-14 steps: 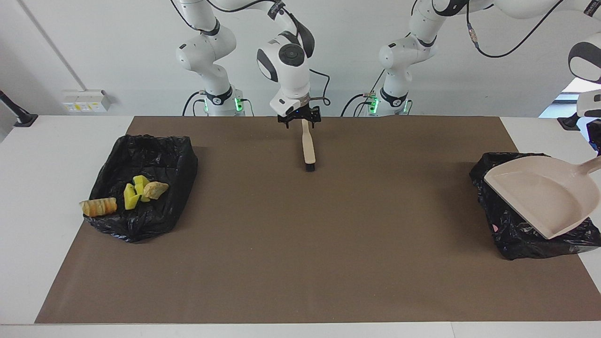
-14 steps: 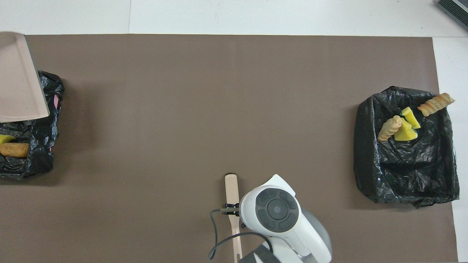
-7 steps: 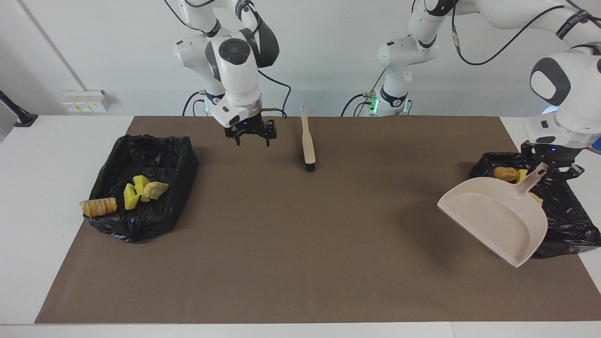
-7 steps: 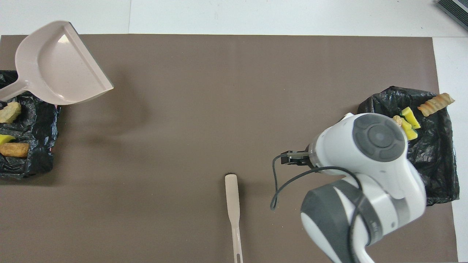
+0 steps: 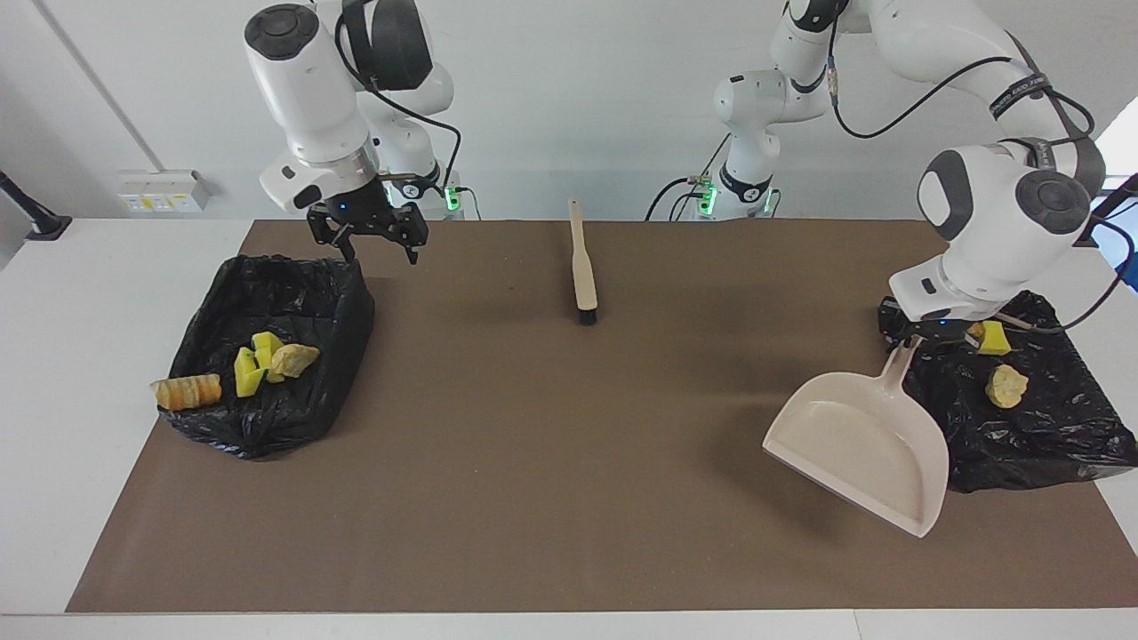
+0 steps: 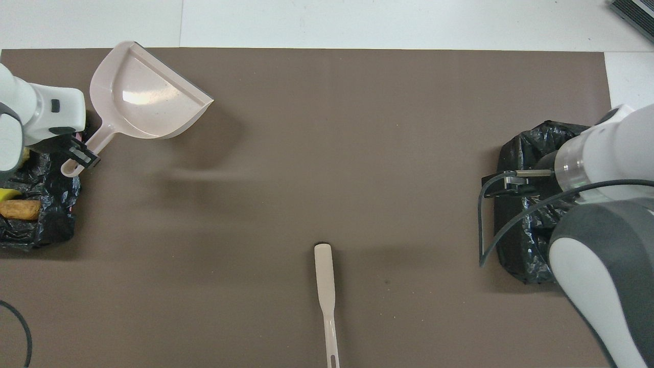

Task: Sweep and dump trash in bin

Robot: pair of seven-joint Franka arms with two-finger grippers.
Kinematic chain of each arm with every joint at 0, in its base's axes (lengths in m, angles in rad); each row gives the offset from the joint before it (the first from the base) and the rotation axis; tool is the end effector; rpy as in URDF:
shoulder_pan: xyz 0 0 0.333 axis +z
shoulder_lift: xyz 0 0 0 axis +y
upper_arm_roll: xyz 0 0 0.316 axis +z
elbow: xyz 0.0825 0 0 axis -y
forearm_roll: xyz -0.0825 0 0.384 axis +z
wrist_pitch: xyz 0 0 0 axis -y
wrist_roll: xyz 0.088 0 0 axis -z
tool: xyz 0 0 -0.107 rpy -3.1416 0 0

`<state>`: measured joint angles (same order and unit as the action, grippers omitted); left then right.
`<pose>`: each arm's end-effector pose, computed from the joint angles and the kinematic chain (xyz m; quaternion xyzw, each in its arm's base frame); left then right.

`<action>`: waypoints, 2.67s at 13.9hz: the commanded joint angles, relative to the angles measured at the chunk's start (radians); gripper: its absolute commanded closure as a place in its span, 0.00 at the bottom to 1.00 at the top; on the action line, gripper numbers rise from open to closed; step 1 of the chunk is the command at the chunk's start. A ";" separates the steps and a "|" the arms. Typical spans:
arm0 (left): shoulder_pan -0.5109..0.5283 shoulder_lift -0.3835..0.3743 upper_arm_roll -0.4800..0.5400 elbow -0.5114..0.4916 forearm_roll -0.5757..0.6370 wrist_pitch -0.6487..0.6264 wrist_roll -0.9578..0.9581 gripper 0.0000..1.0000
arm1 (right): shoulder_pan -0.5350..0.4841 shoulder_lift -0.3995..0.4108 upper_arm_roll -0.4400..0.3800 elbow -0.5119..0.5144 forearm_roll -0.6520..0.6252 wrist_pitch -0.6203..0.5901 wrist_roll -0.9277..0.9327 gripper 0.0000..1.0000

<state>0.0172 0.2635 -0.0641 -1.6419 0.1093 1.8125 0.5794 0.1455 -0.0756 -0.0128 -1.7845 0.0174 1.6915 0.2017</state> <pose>0.6294 -0.0171 0.4543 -0.9448 0.3215 0.0560 0.0303 0.5313 0.0724 0.5747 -0.9993 0.0356 0.0101 0.0075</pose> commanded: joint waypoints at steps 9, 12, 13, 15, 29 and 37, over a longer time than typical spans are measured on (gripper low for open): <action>-0.386 0.022 0.018 -0.050 -0.146 0.051 -0.777 1.00 | -0.035 -0.082 -0.058 0.169 -0.008 -0.297 -0.117 0.00; -0.479 0.045 0.018 -0.047 -0.207 0.103 -0.877 1.00 | -0.098 -0.076 -0.061 0.154 -0.013 -0.267 -0.236 0.00; -0.512 0.065 0.018 -0.038 -0.221 0.123 -0.920 1.00 | -0.119 -0.072 -0.061 0.155 -0.013 -0.253 -0.284 0.00; -0.572 0.123 0.020 -0.004 -0.223 0.157 -1.021 1.00 | -0.155 -0.049 -0.061 0.165 -0.004 -0.231 -0.297 0.00; -0.418 0.086 0.055 0.077 -0.195 0.142 -0.994 0.00 | -0.152 0.003 -0.044 0.235 -0.074 -0.242 -0.289 0.00; -0.117 -0.078 0.055 0.067 -0.195 -0.062 -0.496 0.00 | -0.153 0.000 -0.047 0.231 -0.034 -0.240 -0.289 0.00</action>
<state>-0.1491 0.2606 0.0025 -1.5507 -0.0945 1.8198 -0.0051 -0.0051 -0.0763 -0.0611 -1.5607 -0.0315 1.4486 -0.0752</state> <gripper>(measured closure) 0.000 0.000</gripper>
